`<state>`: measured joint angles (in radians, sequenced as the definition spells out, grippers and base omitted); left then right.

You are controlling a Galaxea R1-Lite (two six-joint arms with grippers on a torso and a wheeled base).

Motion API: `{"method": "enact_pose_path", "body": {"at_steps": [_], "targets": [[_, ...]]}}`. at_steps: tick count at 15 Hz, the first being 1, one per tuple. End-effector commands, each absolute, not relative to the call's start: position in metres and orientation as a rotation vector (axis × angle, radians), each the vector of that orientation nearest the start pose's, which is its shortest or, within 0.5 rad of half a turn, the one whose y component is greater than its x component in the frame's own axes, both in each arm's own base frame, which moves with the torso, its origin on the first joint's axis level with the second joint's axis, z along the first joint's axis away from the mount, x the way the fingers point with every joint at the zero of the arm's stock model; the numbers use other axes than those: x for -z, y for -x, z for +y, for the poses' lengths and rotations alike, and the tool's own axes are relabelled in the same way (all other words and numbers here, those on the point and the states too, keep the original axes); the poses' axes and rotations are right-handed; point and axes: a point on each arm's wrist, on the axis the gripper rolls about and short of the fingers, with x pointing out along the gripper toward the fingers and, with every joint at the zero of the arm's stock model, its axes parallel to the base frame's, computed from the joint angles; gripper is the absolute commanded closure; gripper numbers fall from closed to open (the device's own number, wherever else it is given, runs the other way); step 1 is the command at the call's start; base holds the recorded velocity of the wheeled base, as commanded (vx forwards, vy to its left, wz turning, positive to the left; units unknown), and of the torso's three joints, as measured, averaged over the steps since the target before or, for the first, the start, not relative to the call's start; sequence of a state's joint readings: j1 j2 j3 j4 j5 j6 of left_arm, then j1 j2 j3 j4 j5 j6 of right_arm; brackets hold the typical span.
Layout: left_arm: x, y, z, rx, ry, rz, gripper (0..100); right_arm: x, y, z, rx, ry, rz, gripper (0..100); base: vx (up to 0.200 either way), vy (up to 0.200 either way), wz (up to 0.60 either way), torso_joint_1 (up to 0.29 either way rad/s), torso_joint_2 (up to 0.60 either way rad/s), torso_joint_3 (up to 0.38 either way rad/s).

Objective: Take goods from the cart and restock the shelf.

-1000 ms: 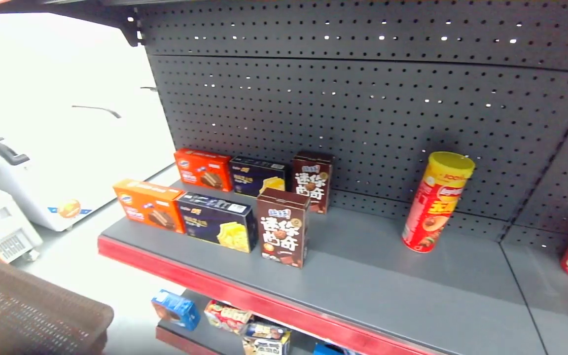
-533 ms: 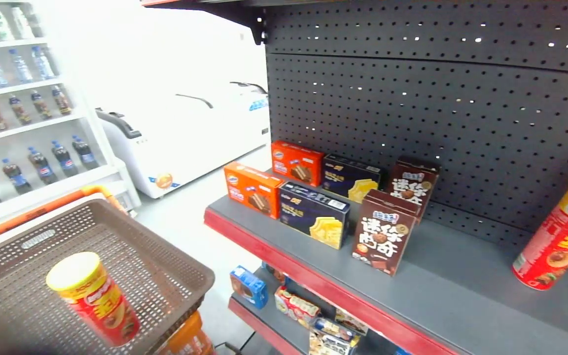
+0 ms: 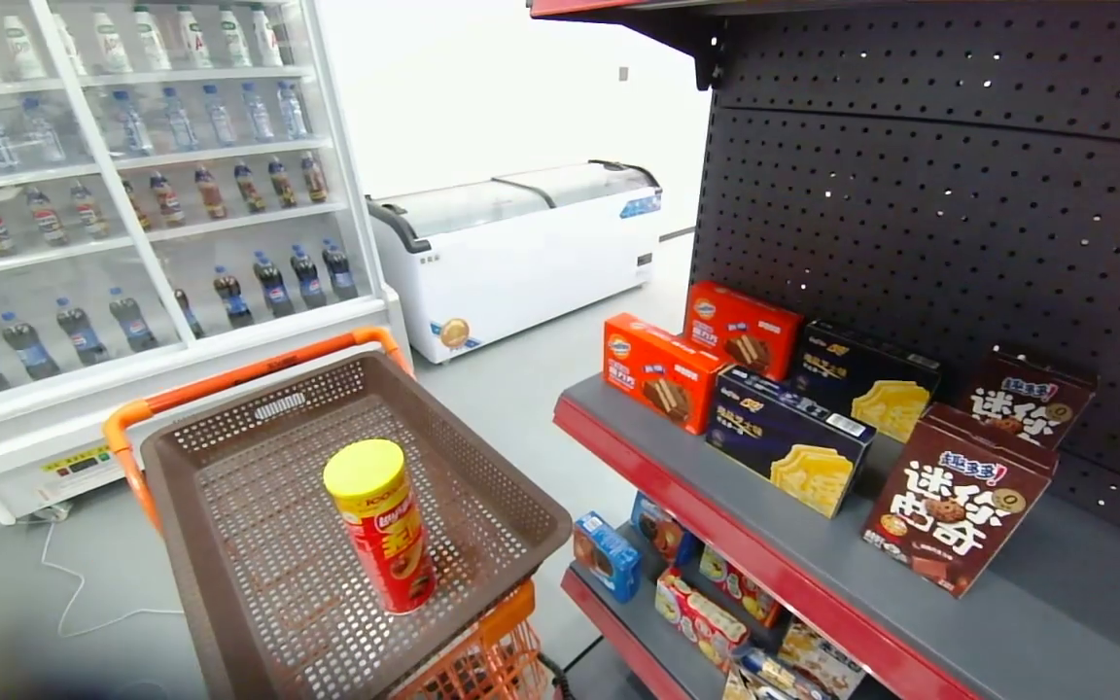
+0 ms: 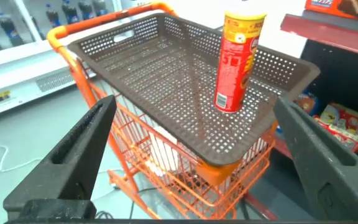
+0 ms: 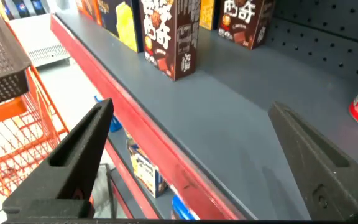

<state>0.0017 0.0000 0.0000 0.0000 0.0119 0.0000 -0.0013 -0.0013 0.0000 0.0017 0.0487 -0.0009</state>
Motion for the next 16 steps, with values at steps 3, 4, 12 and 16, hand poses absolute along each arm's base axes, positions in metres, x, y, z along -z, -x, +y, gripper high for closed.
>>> {"method": "enact_pose_path", "body": {"at_steps": [3,4,12,16], "targets": [[-0.103,0.032,0.002,-0.093,-0.045,-0.096,0,-0.075,0.023,0.001,-0.048,0.001,0.001,0,0.0,0.0,0.0,0.0,0.0,0.0],[-0.132,0.035,0.002,-0.089,-0.076,-0.067,0,-0.075,0.023,0.001,-0.048,0.001,0.001,0,0.0,0.0,0.0,0.0,0.0,0.0],[-0.266,-0.101,-0.003,-0.052,-0.125,0.39,0,-0.075,0.023,0.001,-0.048,0.001,0.001,0,0.0,0.0,0.0,0.0,0.0,0.0],[-0.221,-0.151,-0.014,0.196,-0.049,0.561,0,-0.075,0.023,0.001,-0.048,0.001,0.001,0,0.0,0.0,0.0,0.0,0.0,0.0]]}}
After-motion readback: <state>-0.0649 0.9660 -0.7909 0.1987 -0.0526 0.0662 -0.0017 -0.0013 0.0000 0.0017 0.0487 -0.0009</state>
